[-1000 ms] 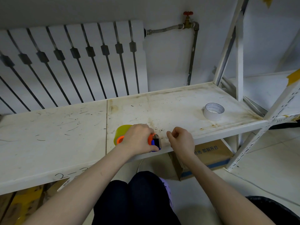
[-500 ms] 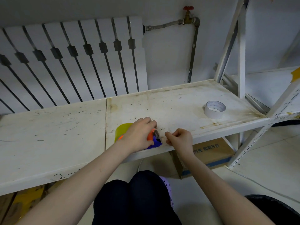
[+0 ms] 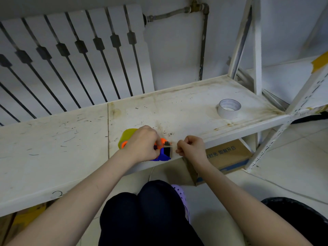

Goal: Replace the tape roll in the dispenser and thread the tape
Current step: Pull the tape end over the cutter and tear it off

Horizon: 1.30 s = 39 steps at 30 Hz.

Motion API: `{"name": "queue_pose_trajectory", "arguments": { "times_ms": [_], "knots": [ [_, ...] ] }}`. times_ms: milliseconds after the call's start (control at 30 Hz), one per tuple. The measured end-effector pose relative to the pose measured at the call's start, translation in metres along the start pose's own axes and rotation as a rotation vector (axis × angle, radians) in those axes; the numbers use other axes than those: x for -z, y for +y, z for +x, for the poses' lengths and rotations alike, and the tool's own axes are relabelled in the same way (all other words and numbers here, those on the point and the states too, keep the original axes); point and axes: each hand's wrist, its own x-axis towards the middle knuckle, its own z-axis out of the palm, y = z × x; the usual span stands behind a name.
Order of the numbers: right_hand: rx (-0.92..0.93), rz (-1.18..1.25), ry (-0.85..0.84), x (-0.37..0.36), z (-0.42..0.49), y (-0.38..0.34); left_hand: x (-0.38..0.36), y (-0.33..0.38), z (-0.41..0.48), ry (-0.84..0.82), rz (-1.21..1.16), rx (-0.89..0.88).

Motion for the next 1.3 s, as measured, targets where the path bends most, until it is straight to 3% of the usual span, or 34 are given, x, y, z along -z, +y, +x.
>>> {"name": "queue_pose_trajectory", "arguments": {
  "times_ms": [433, 900, 1033, 1167, 1300],
  "knots": [
    [0.039, 0.057, 0.008, -0.013, -0.028, 0.009, -0.001, -0.001, 0.004, -0.060, 0.052, 0.003],
    [-0.100, 0.155, 0.037, -0.013, -0.017, 0.010, -0.009, -0.001, 0.001, -0.035, 0.099, -0.019],
    [-0.037, 0.089, 0.046, -0.013, -0.016, 0.009, -0.008, -0.002, 0.002, -0.028, 0.133, -0.035],
    [0.056, -0.040, 0.103, -0.013, -0.018, 0.013, -0.006, -0.002, 0.000, -0.055, 0.266, -0.074],
    [-0.017, 0.049, 0.153, -0.014, -0.013, 0.015, -0.009, 0.000, -0.001, -0.148, 0.478, -0.068]
  ]
}}
